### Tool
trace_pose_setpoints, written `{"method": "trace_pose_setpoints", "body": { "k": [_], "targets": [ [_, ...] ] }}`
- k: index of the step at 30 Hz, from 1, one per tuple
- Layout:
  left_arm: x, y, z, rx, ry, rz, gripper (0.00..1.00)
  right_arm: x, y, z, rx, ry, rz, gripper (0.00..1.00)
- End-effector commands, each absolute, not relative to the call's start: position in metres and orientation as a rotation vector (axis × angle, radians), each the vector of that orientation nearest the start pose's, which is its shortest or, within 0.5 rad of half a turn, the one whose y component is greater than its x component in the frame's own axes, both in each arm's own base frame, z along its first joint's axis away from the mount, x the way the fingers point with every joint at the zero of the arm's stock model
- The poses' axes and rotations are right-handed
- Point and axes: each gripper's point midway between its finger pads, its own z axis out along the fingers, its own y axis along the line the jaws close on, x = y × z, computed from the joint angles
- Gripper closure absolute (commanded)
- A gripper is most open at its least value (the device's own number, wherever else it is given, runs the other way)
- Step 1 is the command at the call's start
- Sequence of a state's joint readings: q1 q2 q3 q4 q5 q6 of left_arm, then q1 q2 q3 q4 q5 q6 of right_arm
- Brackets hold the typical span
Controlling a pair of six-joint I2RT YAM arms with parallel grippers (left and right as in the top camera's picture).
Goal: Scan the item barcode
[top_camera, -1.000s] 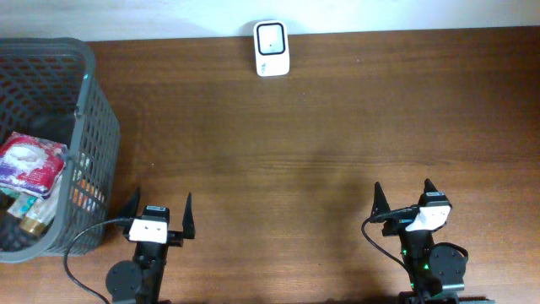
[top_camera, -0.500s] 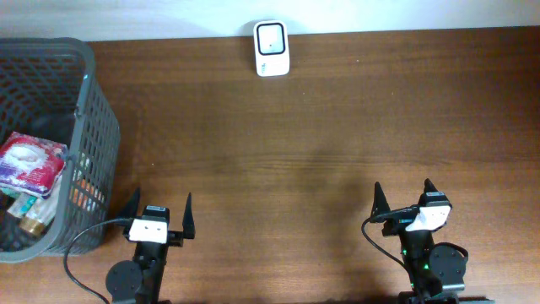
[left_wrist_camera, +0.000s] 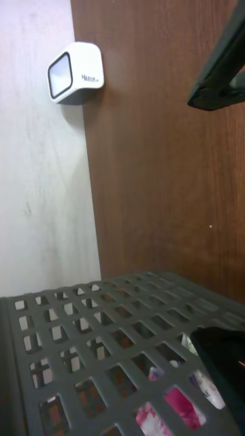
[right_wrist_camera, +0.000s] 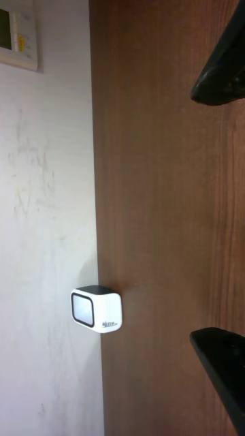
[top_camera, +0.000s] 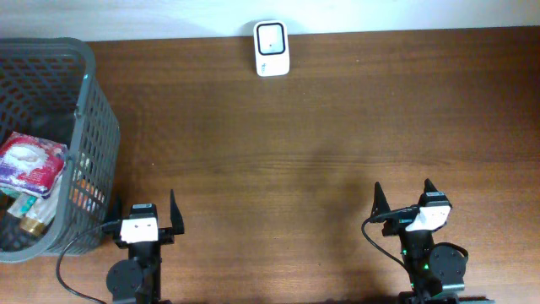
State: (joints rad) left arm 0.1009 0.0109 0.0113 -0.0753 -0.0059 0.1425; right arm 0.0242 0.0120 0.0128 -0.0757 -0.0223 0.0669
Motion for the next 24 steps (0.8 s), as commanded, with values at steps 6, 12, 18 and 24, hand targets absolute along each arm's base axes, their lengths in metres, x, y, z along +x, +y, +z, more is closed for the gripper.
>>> {"method": "trace_pose_setpoints", "body": {
  "k": [6, 12, 18, 24],
  "targets": [
    [0.21, -0.067, 0.269, 0.492, 1.096, -0.1, 0.01, 0.246, 0.01, 0.156, 0.015, 1.649, 0.078, 0.01],
    [0.171, -0.051, 0.383, 0.344, 0.885, -0.073, 0.01, 0.246, 0.01, 0.156, 0.015, 1.649, 0.078, 0.01],
    [0.193, -0.076, 0.457, 0.455, 1.134, -0.249, 0.01, 0.246, 0.01, 0.156, 0.015, 1.649, 0.078, 0.01],
    [0.231, -0.051, 0.516, 0.276, 1.227, -0.253, 0.01, 0.246, 0.01, 0.156, 0.015, 1.649, 0.078, 0.01]
  ]
}}
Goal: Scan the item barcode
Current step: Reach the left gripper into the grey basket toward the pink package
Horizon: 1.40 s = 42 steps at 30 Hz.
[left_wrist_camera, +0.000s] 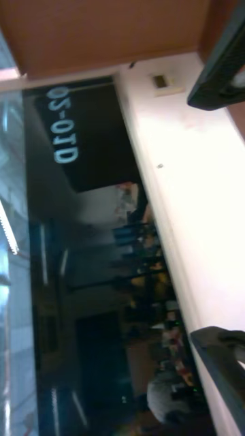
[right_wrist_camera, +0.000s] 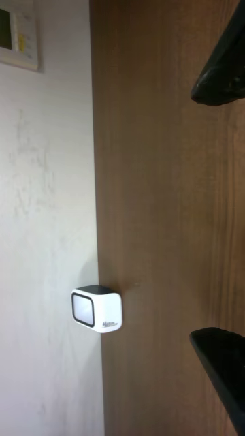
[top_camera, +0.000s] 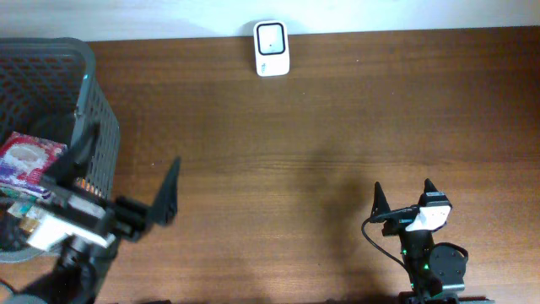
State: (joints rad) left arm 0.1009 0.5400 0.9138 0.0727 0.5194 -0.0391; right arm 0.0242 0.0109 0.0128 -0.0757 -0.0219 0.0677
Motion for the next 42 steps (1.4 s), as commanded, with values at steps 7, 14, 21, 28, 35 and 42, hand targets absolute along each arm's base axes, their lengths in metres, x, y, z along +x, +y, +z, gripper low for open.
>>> {"method": "trace_pose_setpoints", "body": {
  "k": [7, 14, 21, 28, 35, 42],
  "targets": [
    [0.369, 0.021, 0.48, 0.122, 1.874, 0.001, 0.01, 0.246, 0.01, 0.156, 0.015, 1.649, 0.078, 0.01],
    [0.361, 0.205, 0.422, -0.779, 1.915, 0.677, 0.01, 0.246, 0.01, 0.156, 0.015, 1.649, 0.078, 0.01],
    [0.339, 0.252, 0.33, -0.818, 2.243, 0.714, 0.28, 0.246, 0.01, 0.156, 0.015, 1.649, 0.078, 0.01],
    [0.345, 0.224, 0.206, -0.417, 2.62, 0.476, 0.01, 0.246, 0.01, 0.156, 0.015, 1.649, 0.078, 0.01],
    [0.342, 0.233, 0.164, -0.328, 2.686, 0.557, 0.01, 0.246, 0.01, 0.156, 0.015, 1.649, 0.078, 0.01],
    [0.35, 0.24, 0.134, -0.169, 2.77, 0.57, 0.01, 0.246, 0.01, 0.156, 0.015, 1.649, 0.078, 0.01]
  ]
}}
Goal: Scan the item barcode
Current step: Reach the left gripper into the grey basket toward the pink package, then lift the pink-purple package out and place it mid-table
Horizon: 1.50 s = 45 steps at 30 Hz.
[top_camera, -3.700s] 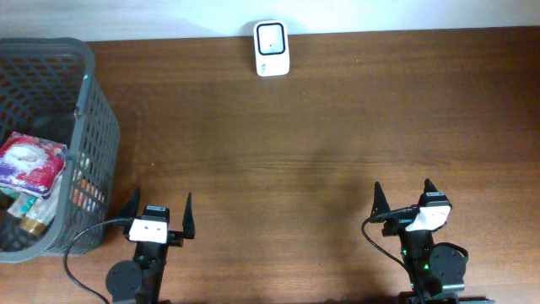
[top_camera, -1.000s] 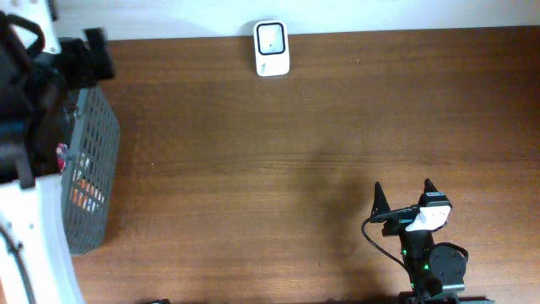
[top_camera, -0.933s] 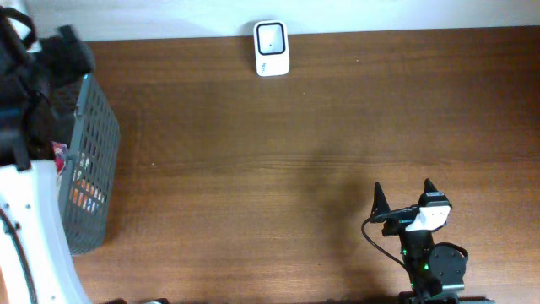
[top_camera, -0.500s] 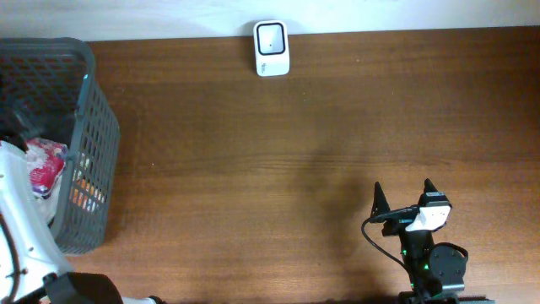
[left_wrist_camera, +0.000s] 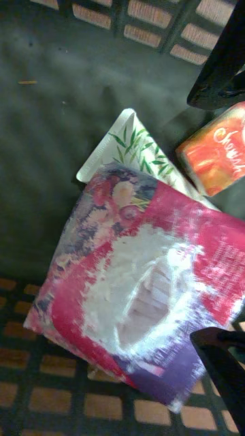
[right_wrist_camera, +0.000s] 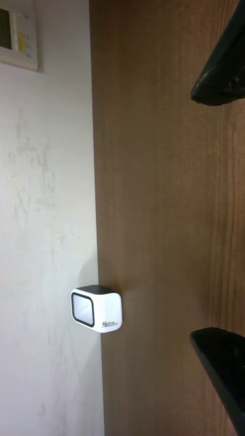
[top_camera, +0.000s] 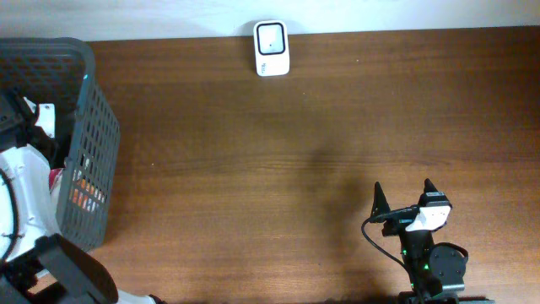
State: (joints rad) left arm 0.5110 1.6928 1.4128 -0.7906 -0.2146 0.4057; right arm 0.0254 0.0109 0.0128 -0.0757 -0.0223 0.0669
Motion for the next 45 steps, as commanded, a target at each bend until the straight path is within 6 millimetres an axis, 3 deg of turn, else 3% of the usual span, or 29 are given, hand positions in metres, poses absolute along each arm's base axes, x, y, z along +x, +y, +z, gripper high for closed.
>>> {"method": "trace_pose_setpoints", "body": {
  "k": [1, 6, 11, 15, 17, 18, 20, 23, 26, 28, 30, 33, 36, 38, 41, 45],
  "targets": [
    [0.349, 0.242, 0.128, -0.173, 2.785, 0.564, 0.01, 0.246, 0.01, 0.156, 0.015, 1.649, 0.078, 0.01],
    [0.336, 0.262, 0.102, -0.25, 2.845, 0.549, 0.07, 0.246, 0.01, 0.156, 0.015, 1.649, 0.078, 0.01],
    [0.325, 0.279, 0.099, -0.316, 2.847, 0.561, 0.42, 0.246, 0.01, 0.156, 0.015, 1.649, 0.078, 0.01],
    [0.332, 0.26, 0.084, -0.282, 2.849, 0.399, 0.35, 0.246, 0.01, 0.156, 0.015, 1.649, 0.078, 0.01],
    [0.328, 0.257, 0.074, -0.283, 2.864, 0.391, 0.4, 0.246, 0.01, 0.156, 0.015, 1.649, 0.078, 0.01],
    [0.327, 0.257, 0.071, -0.283, 2.863, 0.392, 0.52, 0.246, 0.01, 0.156, 0.015, 1.649, 0.078, 0.01],
    [0.329, 0.258, 0.07, -0.282, 2.855, 0.396, 0.99, 0.246, 0.01, 0.156, 0.015, 1.649, 0.078, 0.01],
    [0.333, 0.261, 0.079, -0.345, 2.822, 0.4, 1.0, 0.246, 0.01, 0.156, 0.015, 1.649, 0.078, 0.01],
    [0.341, 0.266, 0.118, -0.595, 2.684, 0.391, 1.0, 0.246, 0.01, 0.156, 0.015, 1.649, 0.078, 0.01],
    [0.353, 0.268, 0.185, -0.698, 2.477, 0.374, 1.0, 0.246, 0.01, 0.156, 0.015, 1.649, 0.078, 0.01],
    [0.36, 0.262, 0.239, -0.691, 2.327, 0.342, 1.0, 0.246, 0.01, 0.156, 0.015, 1.649, 0.078, 0.01],
    [0.359, 0.244, 0.344, -0.677, 2.001, 0.278, 1.0, 0.246, 0.01, 0.156, 0.015, 1.649, 0.078, 0.01],
    [0.356, 0.21, 0.409, -0.541, 1.823, 0.15, 1.0, 0.246, 0.01, 0.156, 0.015, 1.649, 0.078, 0.01],
    [0.352, 0.189, 0.443, -0.576, 1.691, -0.02, 1.0, 0.246, 0.01, 0.156, 0.015, 1.649, 0.078, 0.01],
    [0.35, 0.151, 0.474, -0.626, 1.574, -0.334, 1.0, 0.246, 0.01, 0.156, 0.015, 1.649, 0.078, 0.01],
    [0.368, 0.05, 0.487, -0.399, 1.628, -0.631, 1.0, 0.246, 0.01, 0.156, 0.015, 1.649, 0.078, 0.01]
  ]
}}
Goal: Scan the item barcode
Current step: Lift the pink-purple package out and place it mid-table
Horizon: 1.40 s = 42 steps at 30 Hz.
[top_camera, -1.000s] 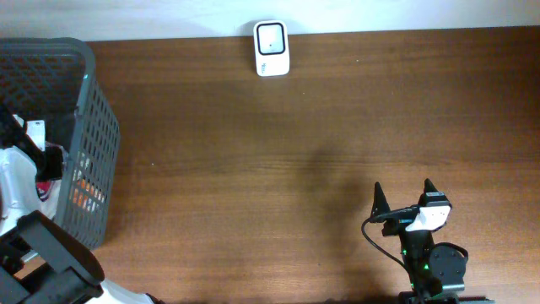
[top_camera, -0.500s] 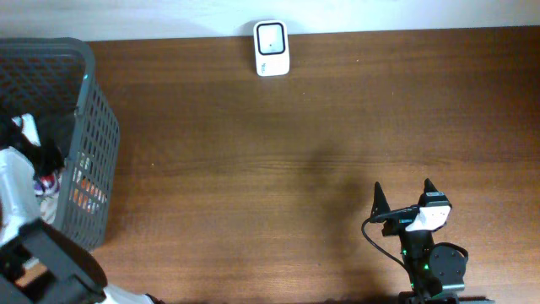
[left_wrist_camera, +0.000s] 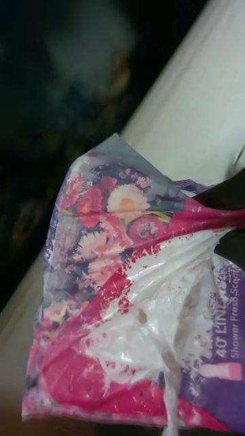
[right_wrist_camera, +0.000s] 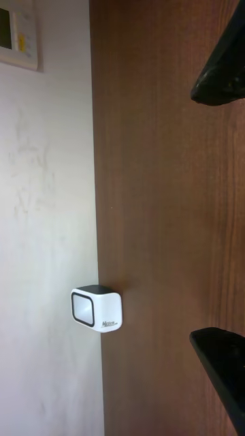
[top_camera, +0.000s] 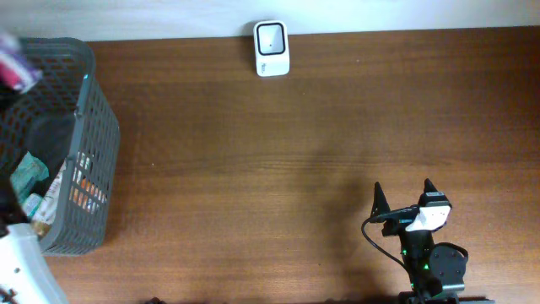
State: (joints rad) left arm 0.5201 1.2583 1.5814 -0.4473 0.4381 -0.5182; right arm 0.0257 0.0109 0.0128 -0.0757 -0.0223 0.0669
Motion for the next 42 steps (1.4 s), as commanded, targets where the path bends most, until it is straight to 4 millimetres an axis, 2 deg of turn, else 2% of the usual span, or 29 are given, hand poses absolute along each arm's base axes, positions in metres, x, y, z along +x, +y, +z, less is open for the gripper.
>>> {"method": "trace_pose_setpoints", "body": {
  "k": [1, 2, 3, 4, 6, 9, 11, 13, 16, 17, 19, 20, 21, 22, 24, 26, 27, 29, 30, 32, 33, 35, 36, 37, 38, 39, 40, 41, 42],
  "targets": [
    [0.376, 0.026, 0.483, -0.367, 1.652, -0.663, 1.0, 0.246, 0.01, 0.156, 0.015, 1.649, 0.078, 0.01],
    [0.381, 0.01, 0.478, -0.35, 1.672, -0.681, 1.0, 0.246, 0.01, 0.156, 0.015, 1.649, 0.078, 0.01],
    [0.39, -0.024, 0.469, -0.273, 1.718, -0.703, 1.0, 0.246, 0.01, 0.156, 0.015, 1.649, 0.078, 0.01],
    [0.395, -0.046, 0.461, -0.212, 1.751, -0.714, 1.0, 0.246, 0.01, 0.156, 0.015, 1.649, 0.078, 0.01],
    [0.406, -0.09, 0.435, -0.135, 1.839, -0.72, 1.0, 0.246, 0.01, 0.156, 0.015, 1.649, 0.078, 0.01],
    [0.425, -0.15, 0.359, -0.124, 2.069, -0.652, 1.0, 0.246, 0.01, 0.156, 0.015, 1.649, 0.078, 0.01],
    [0.431, -0.182, 0.323, -0.073, 2.166, -0.657, 1.0, 0.246, 0.01, 0.156, 0.015, 1.649, 0.078, 0.01],
    [0.432, -0.22, 0.271, -0.008, 2.302, -0.658, 1.0, 0.246, 0.01, 0.156, 0.015, 1.649, 0.078, 0.01],
    [0.429, -0.259, 0.199, 0.023, 2.469, -0.615, 1.0, 0.246, 0.01, 0.156, 0.015, 1.649, 0.078, 0.01],
    [0.432, -0.264, 0.175, -0.017, 2.509, -0.547, 1.0, 0.246, 0.01, 0.156, 0.015, 1.649, 0.078, 0.01],
    [0.434, -0.268, 0.146, -0.026, 2.544, -0.455, 0.97, 0.246, 0.01, 0.156, 0.015, 1.649, 0.078, 0.01],
    [0.433, -0.273, 0.132, -0.012, 2.568, -0.438, 0.75, 0.246, 0.01, 0.156, 0.015, 1.649, 0.078, 0.01],
    [0.433, -0.277, 0.121, -0.003, 2.584, -0.429, 0.43, 0.246, 0.01, 0.156, 0.015, 1.649, 0.078, 0.01],
    [0.433, -0.278, 0.117, -0.001, 2.587, -0.426, 0.33, 0.246, 0.01, 0.156, 0.015, 1.649, 0.078, 0.01],
    [0.44, -0.275, 0.121, 0.026, 2.552, -0.398, 0.29, 0.246, 0.01, 0.156, 0.015, 1.649, 0.078, 0.01],
    [0.452, -0.271, 0.141, 0.14, 2.483, -0.363, 0.12, 0.246, 0.01, 0.156, 0.015, 1.649, 0.078, 0.01],
    [0.456, -0.269, 0.154, 0.149, 2.457, -0.364, 0.12, 0.246, 0.01, 0.156, 0.015, 1.649, 0.078, 0.01],
    [0.466, -0.256, 0.202, 0.151, 2.367, -0.375, 0.11, 0.246, 0.01, 0.156, 0.015, 1.649, 0.078, 0.01],
    [0.471, -0.243, 0.243, 0.195, 2.277, -0.359, 0.02, 0.246, 0.01, 0.156, 0.015, 1.649, 0.078, 0.01],
    [0.473, -0.218, 0.299, 0.26, 2.144, -0.306, 0.01, 0.246, 0.01, 0.156, 0.015, 1.649, 0.078, 0.01],
    [0.472, -0.192, 0.333, 0.233, 2.07, -0.243, 0.01, 0.246, 0.01, 0.156, 0.015, 1.649, 0.078, 0.01],
    [0.46, -0.12, 0.393, 0.049, 1.944, -0.101, 0.01, 0.246, 0.01, 0.156, 0.015, 1.649, 0.078, 0.01],
    [0.449, -0.082, 0.417, -0.043, 1.894, -0.03, 0.01, 0.246, 0.01, 0.156, 0.015, 1.649, 0.078, 0.01],
    [0.438, -0.051, 0.431, -0.117, 1.869, 0.033, 0.01, 0.246, 0.01, 0.156, 0.015, 1.649, 0.078, 0.01],
    [0.43, -0.031, 0.436, -0.162, 1.86, 0.074, 0.01, 0.246, 0.01, 0.156, 0.015, 1.649, 0.078, 0.01],
    [0.419, -0.001, 0.439, -0.235, 1.861, 0.149, 0.01, 0.246, 0.01, 0.156, 0.015, 1.649, 0.078, 0.01],
    [0.411, 0.022, 0.437, -0.292, 1.87, 0.217, 0.01, 0.246, 0.01, 0.156, 0.015, 1.649, 0.078, 0.01],
    [0.4, 0.058, 0.43, -0.389, 1.89, 0.337, 0.01, 0.246, 0.01, 0.156, 0.015, 1.649, 0.078, 0.01],
    [0.392, 0.079, 0.425, -0.446, 1.905, 0.408, 0.01, 0.246, 0.01, 0.156, 0.015, 1.649, 0.078, 0.01]
  ]
}}
